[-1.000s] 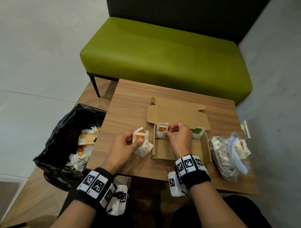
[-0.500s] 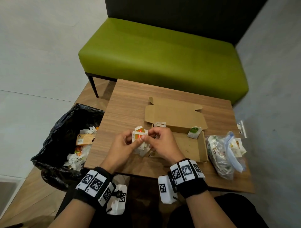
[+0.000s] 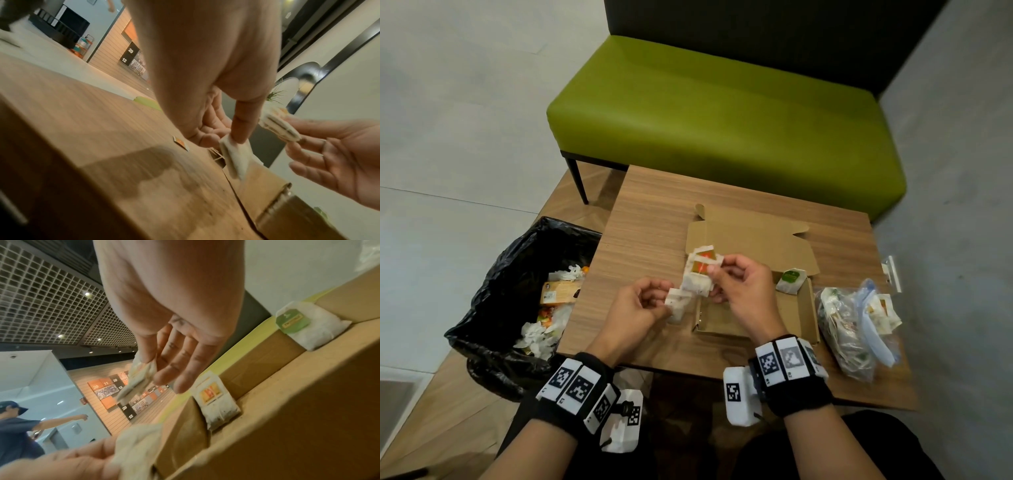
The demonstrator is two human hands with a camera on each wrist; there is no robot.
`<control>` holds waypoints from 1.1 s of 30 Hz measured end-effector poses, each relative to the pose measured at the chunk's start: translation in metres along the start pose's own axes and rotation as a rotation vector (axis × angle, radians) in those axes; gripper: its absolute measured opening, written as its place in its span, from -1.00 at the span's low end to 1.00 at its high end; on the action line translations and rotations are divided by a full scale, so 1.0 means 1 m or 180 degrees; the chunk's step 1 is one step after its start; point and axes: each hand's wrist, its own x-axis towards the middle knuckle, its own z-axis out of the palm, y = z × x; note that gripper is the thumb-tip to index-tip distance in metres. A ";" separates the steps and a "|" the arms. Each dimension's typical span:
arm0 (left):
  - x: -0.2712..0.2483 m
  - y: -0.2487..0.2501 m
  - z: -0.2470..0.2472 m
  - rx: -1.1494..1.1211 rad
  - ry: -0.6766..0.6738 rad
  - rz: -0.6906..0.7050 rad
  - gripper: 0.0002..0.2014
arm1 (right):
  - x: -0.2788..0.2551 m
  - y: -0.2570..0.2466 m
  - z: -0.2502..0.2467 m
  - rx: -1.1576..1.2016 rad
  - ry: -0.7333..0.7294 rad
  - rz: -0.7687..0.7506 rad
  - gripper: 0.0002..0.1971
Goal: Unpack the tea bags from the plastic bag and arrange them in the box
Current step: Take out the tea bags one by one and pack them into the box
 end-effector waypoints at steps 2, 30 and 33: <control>0.003 -0.001 -0.004 -0.0013 0.0144 -0.0069 -0.66 | 0.004 0.002 -0.012 -0.0098 0.0325 -0.0067 -0.92; -0.001 0.007 -0.002 -0.0003 0.0425 0.0001 -0.85 | 0.016 0.046 -0.021 -0.1048 0.0861 0.0293 -0.89; -0.006 0.017 0.003 -0.0212 0.0459 0.0154 -0.84 | 0.001 0.027 -0.022 -0.0989 0.0912 -0.0208 -0.85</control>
